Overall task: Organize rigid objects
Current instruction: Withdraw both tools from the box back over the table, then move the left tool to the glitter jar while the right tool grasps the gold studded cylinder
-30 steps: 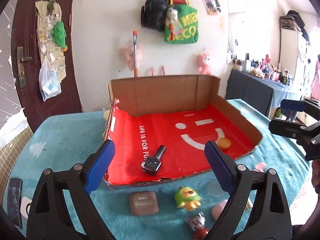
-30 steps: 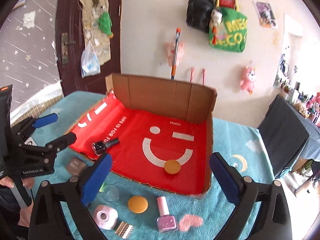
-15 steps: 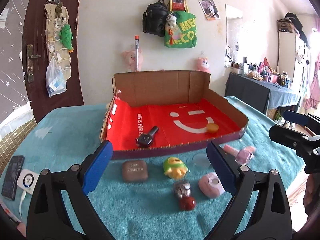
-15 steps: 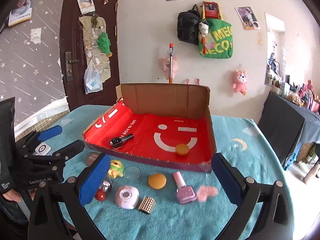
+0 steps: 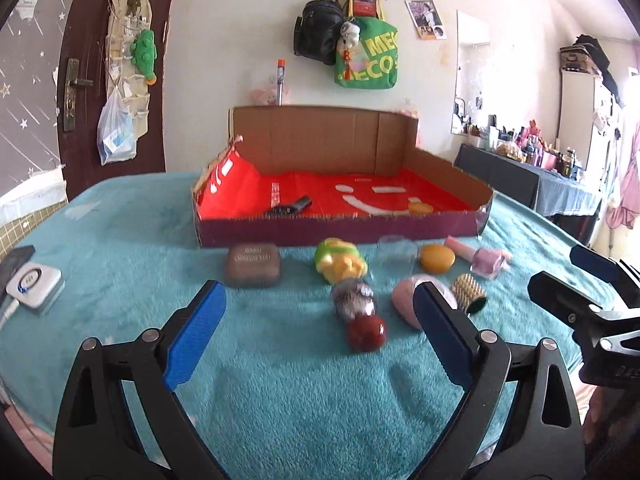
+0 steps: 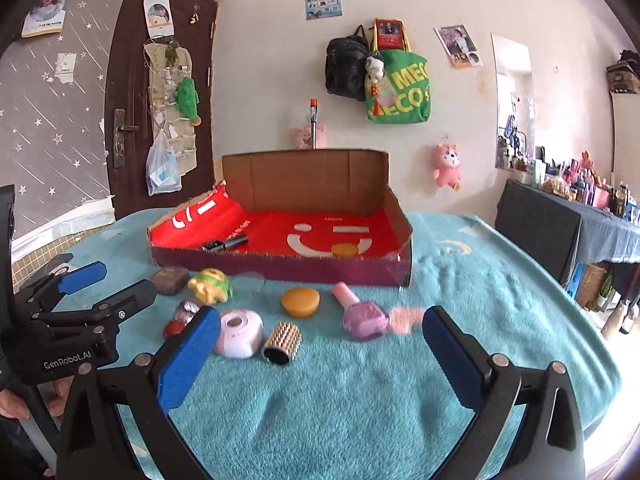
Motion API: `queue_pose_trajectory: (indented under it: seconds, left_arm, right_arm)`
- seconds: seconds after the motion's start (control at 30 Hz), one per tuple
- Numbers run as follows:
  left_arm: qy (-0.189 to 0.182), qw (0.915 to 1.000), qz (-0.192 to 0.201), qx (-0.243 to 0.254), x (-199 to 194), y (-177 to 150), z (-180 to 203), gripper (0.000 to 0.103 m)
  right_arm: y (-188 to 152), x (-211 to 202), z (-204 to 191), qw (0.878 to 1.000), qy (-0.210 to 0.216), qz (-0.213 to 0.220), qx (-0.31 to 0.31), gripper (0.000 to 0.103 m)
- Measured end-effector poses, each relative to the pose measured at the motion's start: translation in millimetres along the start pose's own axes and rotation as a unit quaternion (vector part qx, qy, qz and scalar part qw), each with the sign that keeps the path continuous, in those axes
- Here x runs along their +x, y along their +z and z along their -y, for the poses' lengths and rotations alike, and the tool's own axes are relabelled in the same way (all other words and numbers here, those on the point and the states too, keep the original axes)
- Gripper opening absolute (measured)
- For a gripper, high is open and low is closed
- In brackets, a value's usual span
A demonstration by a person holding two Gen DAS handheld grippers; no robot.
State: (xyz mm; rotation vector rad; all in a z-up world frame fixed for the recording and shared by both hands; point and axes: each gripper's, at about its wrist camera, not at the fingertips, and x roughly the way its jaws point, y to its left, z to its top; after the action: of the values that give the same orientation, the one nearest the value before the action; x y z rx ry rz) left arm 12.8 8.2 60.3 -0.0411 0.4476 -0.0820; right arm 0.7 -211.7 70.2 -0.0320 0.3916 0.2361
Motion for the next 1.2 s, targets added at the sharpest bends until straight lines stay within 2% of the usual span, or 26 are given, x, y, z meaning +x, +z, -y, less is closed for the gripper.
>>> queue_pose_trajectory:
  seconds: [0.2, 0.53, 0.7, 1.2]
  left_arm:
    - [0.007, 0.9998, -0.017, -0.006, 7.3, -18.4, -1.4, 0.096]
    - [0.004, 0.9996, -0.026, -0.006, 13.0, -13.1, -0.1, 0.096]
    - [-0.007, 0.9985, -0.054, -0.005, 24.2, -4.9, 2.4, 0.096]
    - [-0.007, 0.9909, -0.134, -0.014, 60.2, 7.6, -1.6, 0.096]
  right_arm:
    - [-21.8, 16.8, -3.1, 1.000, 0.009, -0.024, 0.005, 0.103]
    - [-22.8, 29.6, -2.6, 0.999, 0.014, -0.043, 0.015, 0.103]
    - [-17.8, 36.3, -0.9, 0.998, 0.015, -0.053, 0.019, 0.103]
    - [-5.1, 71.3, 1.3, 0.994, 0.002, -0.104, 0.026, 0.103]
